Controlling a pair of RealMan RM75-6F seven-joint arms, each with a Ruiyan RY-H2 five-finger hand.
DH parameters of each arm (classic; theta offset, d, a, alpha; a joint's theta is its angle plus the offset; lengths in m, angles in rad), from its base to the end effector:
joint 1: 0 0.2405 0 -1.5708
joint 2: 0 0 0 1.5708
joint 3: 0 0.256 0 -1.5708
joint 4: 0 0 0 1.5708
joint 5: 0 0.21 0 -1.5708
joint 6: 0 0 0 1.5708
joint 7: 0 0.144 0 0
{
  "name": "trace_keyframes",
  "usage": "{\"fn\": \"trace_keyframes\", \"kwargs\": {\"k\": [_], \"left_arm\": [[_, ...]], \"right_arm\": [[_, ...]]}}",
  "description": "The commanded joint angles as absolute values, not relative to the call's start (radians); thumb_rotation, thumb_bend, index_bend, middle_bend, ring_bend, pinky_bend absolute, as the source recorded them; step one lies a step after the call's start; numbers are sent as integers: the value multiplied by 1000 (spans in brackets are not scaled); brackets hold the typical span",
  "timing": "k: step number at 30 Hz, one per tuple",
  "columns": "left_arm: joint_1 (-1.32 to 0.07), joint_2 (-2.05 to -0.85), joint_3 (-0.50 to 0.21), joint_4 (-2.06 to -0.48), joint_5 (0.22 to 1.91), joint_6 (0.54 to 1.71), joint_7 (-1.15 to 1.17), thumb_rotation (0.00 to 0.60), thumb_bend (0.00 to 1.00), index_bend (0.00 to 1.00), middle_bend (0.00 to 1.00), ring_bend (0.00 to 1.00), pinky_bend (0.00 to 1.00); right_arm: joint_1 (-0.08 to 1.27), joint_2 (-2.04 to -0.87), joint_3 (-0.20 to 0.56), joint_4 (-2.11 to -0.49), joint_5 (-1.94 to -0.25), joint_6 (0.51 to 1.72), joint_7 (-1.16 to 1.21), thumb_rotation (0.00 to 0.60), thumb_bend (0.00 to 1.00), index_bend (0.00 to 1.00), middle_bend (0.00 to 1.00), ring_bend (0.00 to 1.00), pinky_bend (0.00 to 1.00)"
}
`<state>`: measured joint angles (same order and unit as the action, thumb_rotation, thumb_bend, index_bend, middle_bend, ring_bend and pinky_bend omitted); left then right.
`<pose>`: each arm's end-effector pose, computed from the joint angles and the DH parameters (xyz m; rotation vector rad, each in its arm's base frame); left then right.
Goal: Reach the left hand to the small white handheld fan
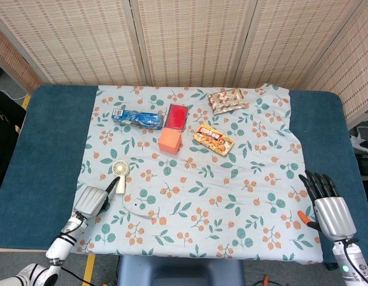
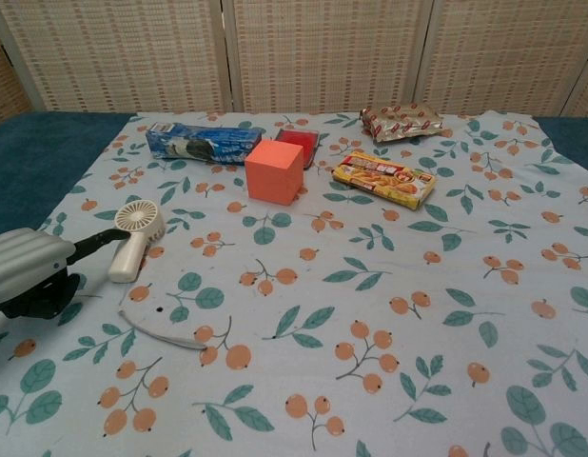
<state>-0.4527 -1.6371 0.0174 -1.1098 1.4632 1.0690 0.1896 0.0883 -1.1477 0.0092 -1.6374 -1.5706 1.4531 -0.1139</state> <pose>-0.2844 0.2731 -0.0312 -1.9155 -0.8035 -0.6873 -0.2981 -0.1720 0.1342 1.5131 -0.8742 0.8576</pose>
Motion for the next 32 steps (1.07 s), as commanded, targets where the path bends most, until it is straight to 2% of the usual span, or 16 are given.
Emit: {"fn": "trace_keyframes", "kwargs": {"k": [1,4,7,11,13,17,19,21,22,23,27,32], "left_arm": [[-454,-1640,21,-1105,1459,1056,197,600,787,38,1000,912,993],[-458,-1635,17,-1113,1449,1044,209,600,788,52,1000,913,993],[-452,-1630,9,-1127,1463,1088,216,600,789,37,1000,912,993],[-432,-1620,-8,-1156,1541,1249,170,600,786,0,973,884,974],[-425,-1613,-13,-1154,1634,1393,76,600,772,0,898,820,929],[-386,-1544,6,-1215,1731,1577,-72,600,685,0,638,565,728],[-332,-1453,39,-1320,1719,1610,-58,600,605,0,455,381,574],[-271,-1349,80,-1437,1683,1620,-17,600,503,0,169,112,357],[-239,-1301,95,-1492,1669,1640,-1,600,470,0,69,33,276],[-202,-1252,105,-1545,1653,1676,8,600,452,0,19,3,227],[-141,-1144,120,-1631,1627,1721,19,600,406,0,0,0,122],[-124,-1114,107,-1640,1592,1689,84,600,399,0,0,0,93]], "right_arm": [[89,-1149,8,-1638,-1571,1452,-114,600,126,0,0,0,0],[89,-1149,7,-1639,-1571,1449,-112,600,126,0,0,0,0],[88,-1147,8,-1640,-1569,1450,-113,600,125,0,0,0,0],[85,-1144,7,-1646,-1574,1458,-113,600,126,0,0,0,0],[83,-1141,5,-1652,-1580,1463,-113,600,126,0,0,0,0],[79,-1135,2,-1665,-1596,1475,-115,600,125,0,0,0,0],[78,-1131,-2,-1671,-1605,1480,-116,600,125,0,0,0,0],[75,-1127,-4,-1678,-1607,1483,-118,600,126,0,0,0,0],[73,-1124,-4,-1681,-1605,1483,-121,600,126,0,0,0,0],[70,-1120,-6,-1690,-1598,1481,-127,600,126,0,0,0,0],[68,-1111,-7,-1715,-1588,1473,-149,600,126,0,0,0,0],[74,-1117,-7,-1730,-1591,1463,-159,600,126,0,0,0,0]]}}
